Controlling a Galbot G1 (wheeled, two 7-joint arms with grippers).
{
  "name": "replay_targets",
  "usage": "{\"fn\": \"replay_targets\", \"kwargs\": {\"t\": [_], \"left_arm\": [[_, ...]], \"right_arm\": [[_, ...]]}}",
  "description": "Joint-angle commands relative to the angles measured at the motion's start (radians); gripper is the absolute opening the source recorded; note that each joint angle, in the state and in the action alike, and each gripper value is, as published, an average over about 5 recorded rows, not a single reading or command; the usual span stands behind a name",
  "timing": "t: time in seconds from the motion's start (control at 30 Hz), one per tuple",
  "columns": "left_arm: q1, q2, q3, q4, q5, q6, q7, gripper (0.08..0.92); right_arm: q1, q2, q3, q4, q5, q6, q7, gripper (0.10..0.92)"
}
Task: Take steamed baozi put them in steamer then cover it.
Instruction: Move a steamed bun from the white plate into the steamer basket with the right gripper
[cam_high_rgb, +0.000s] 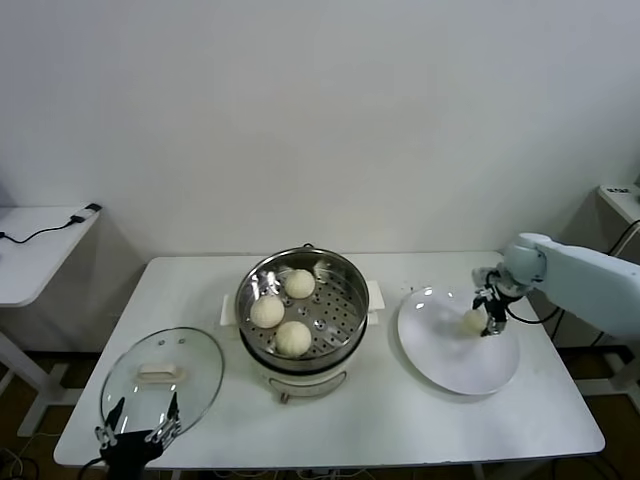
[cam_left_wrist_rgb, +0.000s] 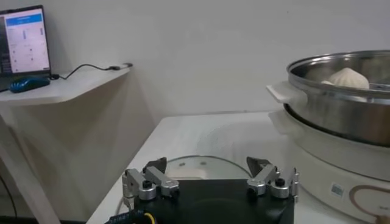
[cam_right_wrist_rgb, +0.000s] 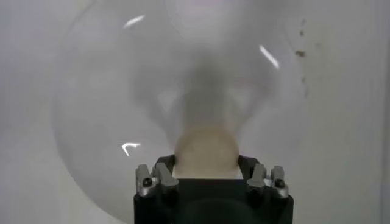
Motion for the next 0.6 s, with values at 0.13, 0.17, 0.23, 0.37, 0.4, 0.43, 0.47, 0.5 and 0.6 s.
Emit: {"fn": "replay_targets", "kwargs": {"t": [0.13,0.17,0.23,0.37,0.4,0.43,0.47,0.5,0.6], "left_arm": [[-0.008,0.003,0.005,0.000,0.002,0.003,0.002,0.823],[-0.011,0.002,0.006,0.000,0.002,0.005,0.003,0.823],[-0.016,0.002,0.009,0.000,0.001,0.008,0.004,0.823],[-0.025,0.003,0.014,0.000,0.002,0.013,0.009,0.823],[-0.026,0.003,0.014,0.000,0.002,0.014,0.010,0.823],[-0.027,0.003,0.014,0.000,0.001,0.014,0.010,0.823],[-0.027,0.003,0.013,0.000,0.001,0.014,0.011,0.823],[-0.026,0.004,0.013,0.000,0.001,0.014,0.011,0.823],[-0.024,0.004,0.012,0.000,-0.001,0.013,0.012,0.823]], "right_arm": [[0.833,0.116,-0.466,0.404,0.592,-0.082,-0.054,0.696],[0.868,0.138,-0.465,0.443,0.635,-0.096,-0.047,0.696],[0.898,0.181,-0.438,0.514,0.698,-0.132,-0.017,0.696],[0.856,0.272,-0.339,0.603,0.792,-0.232,0.095,0.696],[0.833,0.296,-0.317,0.611,0.806,-0.254,0.126,0.696],[0.809,0.318,-0.303,0.614,0.813,-0.274,0.153,0.696],[0.779,0.344,-0.291,0.612,0.816,-0.287,0.177,0.696],[0.749,0.369,-0.283,0.607,0.812,-0.298,0.198,0.696],[0.656,0.439,-0.274,0.578,0.794,-0.323,0.254,0.696]]}}
